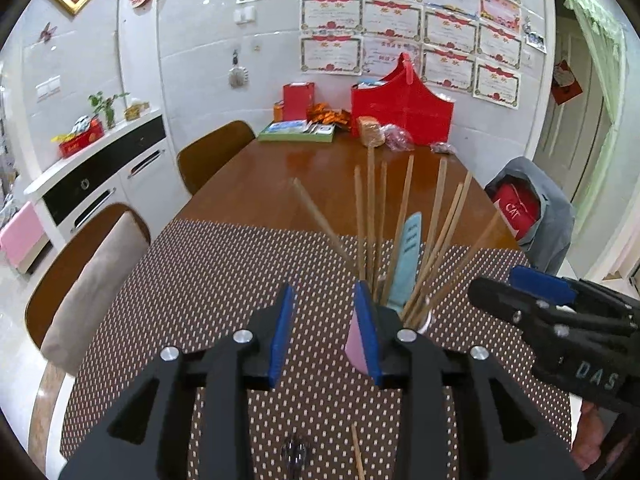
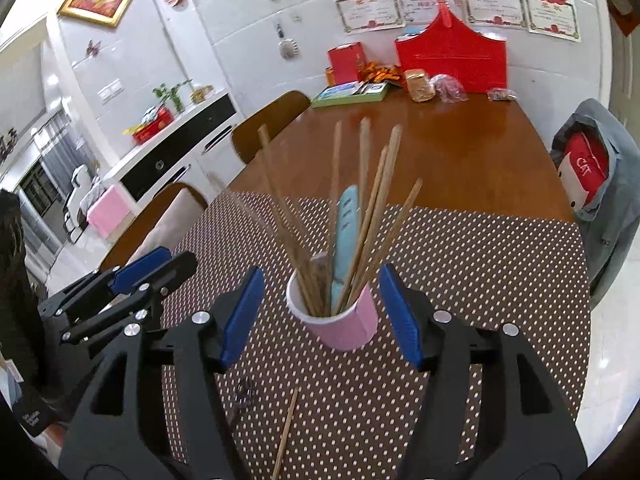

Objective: Organize utensils
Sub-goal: 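Grasp the black spoon with the left tool while the right tool grasps the last chopstick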

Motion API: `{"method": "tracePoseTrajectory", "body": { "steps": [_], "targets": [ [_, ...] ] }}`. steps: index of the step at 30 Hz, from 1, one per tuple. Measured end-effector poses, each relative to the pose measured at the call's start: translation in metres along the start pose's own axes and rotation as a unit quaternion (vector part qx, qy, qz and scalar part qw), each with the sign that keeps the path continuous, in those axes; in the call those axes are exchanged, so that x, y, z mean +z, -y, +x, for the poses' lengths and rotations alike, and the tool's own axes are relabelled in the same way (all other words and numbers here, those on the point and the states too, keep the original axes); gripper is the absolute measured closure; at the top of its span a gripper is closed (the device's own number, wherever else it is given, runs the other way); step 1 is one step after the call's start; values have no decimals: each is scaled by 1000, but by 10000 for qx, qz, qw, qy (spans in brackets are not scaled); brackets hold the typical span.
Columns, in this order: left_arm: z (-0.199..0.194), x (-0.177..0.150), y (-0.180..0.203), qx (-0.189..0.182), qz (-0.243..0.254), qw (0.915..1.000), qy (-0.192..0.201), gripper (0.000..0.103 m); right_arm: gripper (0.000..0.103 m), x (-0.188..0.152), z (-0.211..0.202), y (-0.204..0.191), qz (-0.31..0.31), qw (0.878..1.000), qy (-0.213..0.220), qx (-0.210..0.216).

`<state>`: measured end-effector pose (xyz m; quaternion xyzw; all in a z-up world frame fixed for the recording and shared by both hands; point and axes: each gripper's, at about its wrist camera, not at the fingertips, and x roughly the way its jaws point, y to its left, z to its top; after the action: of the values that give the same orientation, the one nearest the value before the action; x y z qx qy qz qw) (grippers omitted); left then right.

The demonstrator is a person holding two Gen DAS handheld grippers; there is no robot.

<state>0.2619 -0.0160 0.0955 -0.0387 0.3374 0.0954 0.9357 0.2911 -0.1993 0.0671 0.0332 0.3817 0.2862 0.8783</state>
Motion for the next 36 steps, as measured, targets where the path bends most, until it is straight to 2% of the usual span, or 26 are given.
{"method": "tracePoseTrajectory", "body": {
  "steps": [5, 10, 15, 18, 25, 29, 36],
  "targets": [
    [-4, -27, -3, 91, -126, 9998, -144, 70, 42, -24, 3, -10, -235, 9995, -194, 74],
    [6, -61, -11, 243, -277, 9982, -477, 70, 38, -56, 16, -18, -472, 9979, -435, -111],
    [13, -93, -19, 319, -369, 9960, -743, 69, 34, -87, 37, -21, -538, 9947, -862, -121],
    [16, -113, -25, 322, -442, 9945, -889, 62, 33, -104, 50, -23, -565, 9920, -1116, -181],
    [28, -155, -41, 310, -566, 9897, -1278, 61, 33, -136, 80, -25, -495, 9826, -1772, -238],
    [36, -174, -48, 229, -604, 9877, -1427, 56, 33, -150, 92, -28, -546, 9792, -1933, -293],
    [52, -197, -54, 217, -618, 9832, -1703, 55, 33, -166, 112, -40, -799, 9751, -2008, -494]
  ]
}}
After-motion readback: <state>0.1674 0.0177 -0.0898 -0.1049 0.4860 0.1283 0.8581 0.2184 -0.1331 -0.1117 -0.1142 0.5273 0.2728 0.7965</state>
